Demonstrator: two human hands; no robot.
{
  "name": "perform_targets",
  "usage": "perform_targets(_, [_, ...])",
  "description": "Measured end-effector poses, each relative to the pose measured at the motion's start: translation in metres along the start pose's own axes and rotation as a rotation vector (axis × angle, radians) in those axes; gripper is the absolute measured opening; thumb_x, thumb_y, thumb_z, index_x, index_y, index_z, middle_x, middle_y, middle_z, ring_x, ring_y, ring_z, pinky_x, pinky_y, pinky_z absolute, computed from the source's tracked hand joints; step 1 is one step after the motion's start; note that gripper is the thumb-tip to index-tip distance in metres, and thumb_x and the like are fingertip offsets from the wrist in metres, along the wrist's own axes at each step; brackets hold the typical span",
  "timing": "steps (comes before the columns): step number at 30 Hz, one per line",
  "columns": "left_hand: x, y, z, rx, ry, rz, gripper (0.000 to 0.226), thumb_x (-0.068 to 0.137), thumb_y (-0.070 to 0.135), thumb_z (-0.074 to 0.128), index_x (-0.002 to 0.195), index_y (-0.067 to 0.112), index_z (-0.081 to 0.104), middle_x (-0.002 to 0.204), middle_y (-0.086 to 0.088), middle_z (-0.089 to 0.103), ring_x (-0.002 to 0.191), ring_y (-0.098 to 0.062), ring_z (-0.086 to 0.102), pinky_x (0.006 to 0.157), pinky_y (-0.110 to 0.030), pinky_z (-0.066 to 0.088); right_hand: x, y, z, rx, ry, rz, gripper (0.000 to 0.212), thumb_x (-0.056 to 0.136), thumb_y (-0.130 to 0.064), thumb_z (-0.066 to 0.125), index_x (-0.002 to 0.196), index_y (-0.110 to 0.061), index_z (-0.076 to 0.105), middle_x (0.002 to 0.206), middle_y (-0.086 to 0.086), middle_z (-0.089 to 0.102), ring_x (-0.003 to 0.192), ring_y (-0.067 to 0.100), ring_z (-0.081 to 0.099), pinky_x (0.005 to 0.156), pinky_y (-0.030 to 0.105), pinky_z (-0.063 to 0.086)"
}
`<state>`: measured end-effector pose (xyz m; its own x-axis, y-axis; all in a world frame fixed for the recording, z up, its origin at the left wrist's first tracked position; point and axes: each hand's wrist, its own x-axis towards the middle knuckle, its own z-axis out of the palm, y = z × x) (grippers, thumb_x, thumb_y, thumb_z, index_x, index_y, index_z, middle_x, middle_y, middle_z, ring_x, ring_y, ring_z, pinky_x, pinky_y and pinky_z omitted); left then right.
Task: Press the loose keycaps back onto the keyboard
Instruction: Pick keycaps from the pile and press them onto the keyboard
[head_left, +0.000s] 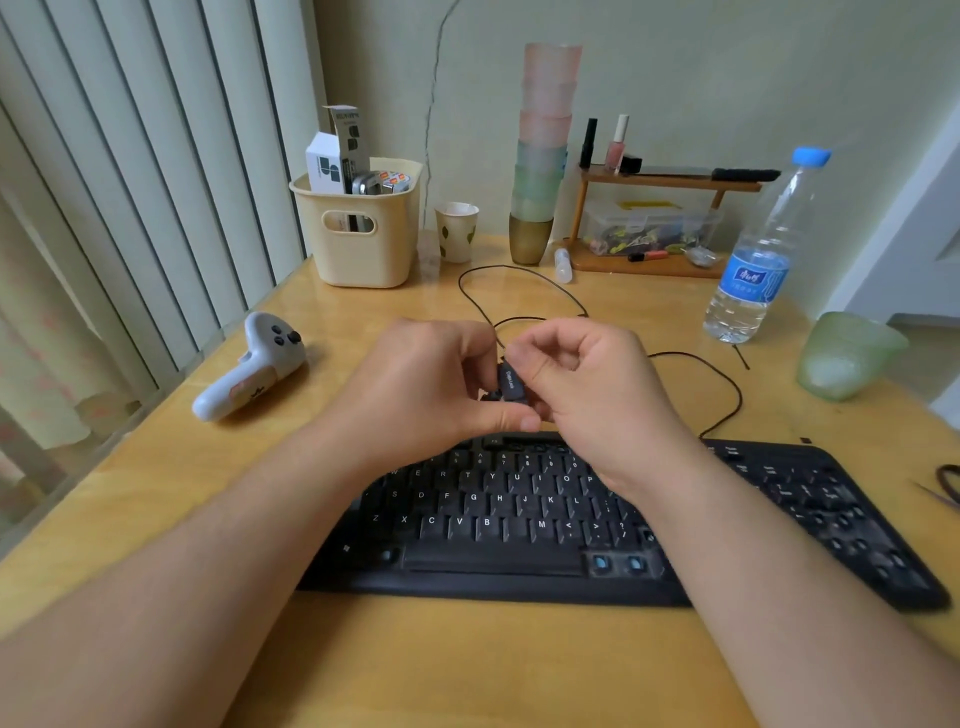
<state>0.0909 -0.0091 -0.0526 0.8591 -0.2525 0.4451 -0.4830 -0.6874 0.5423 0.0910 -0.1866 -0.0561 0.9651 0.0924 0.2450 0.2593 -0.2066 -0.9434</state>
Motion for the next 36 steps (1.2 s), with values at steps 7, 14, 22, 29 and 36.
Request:
perform_targets(7, [0.002, -0.004, -0.001, 0.035, 0.041, -0.049, 0.053, 0.055, 0.059, 0.093, 0.063, 0.02, 0.059, 0.052, 0.012, 0.056, 0.057, 0.0, 0.052, 0.054, -0.014, 0.037, -0.006, -0.005, -0.002, -0.131, -0.129, -0.056, 0.024, 0.098, -0.008, 0.068, 0.102, -0.03, 0.077, 0.096, -0.009, 0.077, 0.086, -0.003, 0.071, 0.073, 0.011, 0.054])
perform_targets(14, [0.001, -0.009, -0.018, -0.004, -0.078, 0.028, 0.044, 0.059, 0.057, 0.09, 0.08, 0.029, 0.063, 0.068, 0.011, 0.067, 0.067, -0.004, 0.063, 0.062, -0.025, 0.052, 0.0, -0.004, -0.013, -0.121, -0.117, 0.02, 0.022, 0.098, -0.005, 0.068, 0.099, -0.025, 0.077, 0.077, -0.005, 0.077, 0.069, 0.008, 0.071, 0.069, 0.02, 0.058])
perform_targets(22, [0.0, -0.01, -0.015, 0.007, -0.137, 0.115, 0.033, 0.077, 0.034, 0.09, 0.106, 0.033, 0.073, 0.085, 0.02, 0.073, 0.081, -0.003, 0.068, 0.079, -0.031, 0.057, 0.002, -0.001, -0.017, -0.263, -0.099, -0.002, 0.014, 0.093, -0.013, 0.075, 0.087, -0.026, 0.075, 0.067, -0.009, 0.074, 0.062, 0.002, 0.069, 0.067, 0.023, 0.058])
perform_targets(29, [-0.002, -0.006, -0.006, 0.078, -0.105, 0.115, 0.026, 0.08, 0.035, 0.088, 0.104, 0.031, 0.076, 0.077, 0.023, 0.071, 0.081, 0.005, 0.068, 0.078, -0.02, 0.054, 0.001, -0.001, -0.016, -0.483, -0.059, -0.083, 0.011, 0.091, -0.031, 0.078, 0.081, -0.033, 0.072, 0.07, -0.011, 0.073, 0.065, 0.001, 0.068, 0.06, 0.016, 0.046])
perform_targets(36, [-0.003, -0.007, -0.01, 0.029, -0.116, 0.081, 0.026, 0.079, 0.028, 0.09, 0.103, 0.026, 0.079, 0.079, 0.019, 0.073, 0.079, 0.006, 0.07, 0.077, -0.007, 0.05, 0.002, 0.0, -0.015, -0.515, -0.035, -0.177, 0.01, 0.09, -0.031, 0.078, 0.081, -0.033, 0.074, 0.069, -0.011, 0.069, 0.07, 0.005, 0.066, 0.067, 0.026, 0.054])
